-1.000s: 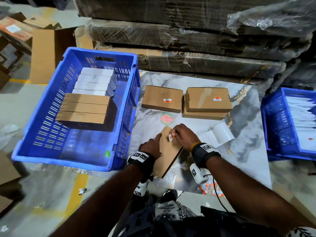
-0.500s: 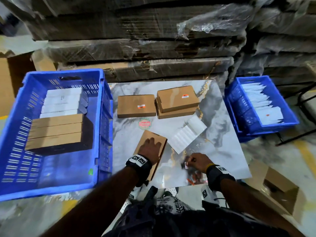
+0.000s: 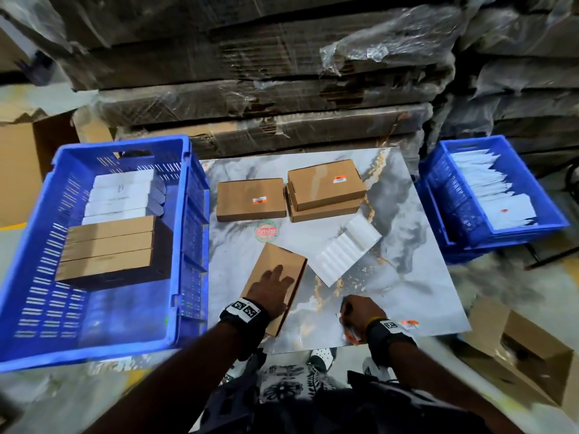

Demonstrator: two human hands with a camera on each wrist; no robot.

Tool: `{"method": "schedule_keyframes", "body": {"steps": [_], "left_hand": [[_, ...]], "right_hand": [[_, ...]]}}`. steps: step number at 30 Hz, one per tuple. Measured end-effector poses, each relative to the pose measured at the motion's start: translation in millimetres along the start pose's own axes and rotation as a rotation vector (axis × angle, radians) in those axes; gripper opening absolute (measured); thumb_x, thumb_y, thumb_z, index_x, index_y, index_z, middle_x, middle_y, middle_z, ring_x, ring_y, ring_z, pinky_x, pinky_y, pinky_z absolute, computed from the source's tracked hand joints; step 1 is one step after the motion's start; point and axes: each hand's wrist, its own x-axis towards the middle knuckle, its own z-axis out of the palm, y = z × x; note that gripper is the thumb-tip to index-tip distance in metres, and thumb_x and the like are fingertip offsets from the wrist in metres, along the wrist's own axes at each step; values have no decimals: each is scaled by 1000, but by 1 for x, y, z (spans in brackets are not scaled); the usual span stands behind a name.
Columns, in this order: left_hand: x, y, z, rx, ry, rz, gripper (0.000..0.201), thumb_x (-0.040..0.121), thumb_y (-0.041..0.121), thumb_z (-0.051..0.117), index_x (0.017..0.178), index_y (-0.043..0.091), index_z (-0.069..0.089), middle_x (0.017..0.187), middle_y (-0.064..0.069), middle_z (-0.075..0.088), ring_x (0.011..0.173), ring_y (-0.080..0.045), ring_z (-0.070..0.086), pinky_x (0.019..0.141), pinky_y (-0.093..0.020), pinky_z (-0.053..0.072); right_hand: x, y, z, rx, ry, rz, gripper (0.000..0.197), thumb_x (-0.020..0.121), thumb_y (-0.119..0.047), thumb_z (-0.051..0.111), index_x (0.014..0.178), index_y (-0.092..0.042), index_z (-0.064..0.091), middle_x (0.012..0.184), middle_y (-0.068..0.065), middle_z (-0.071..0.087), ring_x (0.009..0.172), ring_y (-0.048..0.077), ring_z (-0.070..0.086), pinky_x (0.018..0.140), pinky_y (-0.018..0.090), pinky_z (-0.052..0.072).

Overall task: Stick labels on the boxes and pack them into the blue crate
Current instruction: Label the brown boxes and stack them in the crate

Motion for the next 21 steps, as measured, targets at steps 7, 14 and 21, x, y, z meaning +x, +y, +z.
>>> {"method": "schedule_keyframes", "body": {"steps": [7,14,21], "left_hand": [[5,11,-6,-8,6,-43,65,88,28,64,146,24,34,157,-11,13,140,-35,25,103,-50,43],[22,26,-16,-15,31,-82,59,89,34,61,141,19,39,143,-13,30,132,-35,33,96,-50,47],[45,47,-35,-198,55,-130,56,89,39,60,140,24,42,137,-11,41,125,-33,43,100,-43,44]], "right_hand": [[4,4,0,-23,13,12,23,78,-31,64,97,-26,50,90,-4,66,79,23,60,73,29,46],[17,12,-24,196,-177,-72,31,79,-38,76,90,-23,51,85,0,64,71,18,59,65,26,48],[49,25,-79,378,70,-56,22,94,-26,56,105,-10,67,112,11,68,105,30,63,88,31,47]]}}
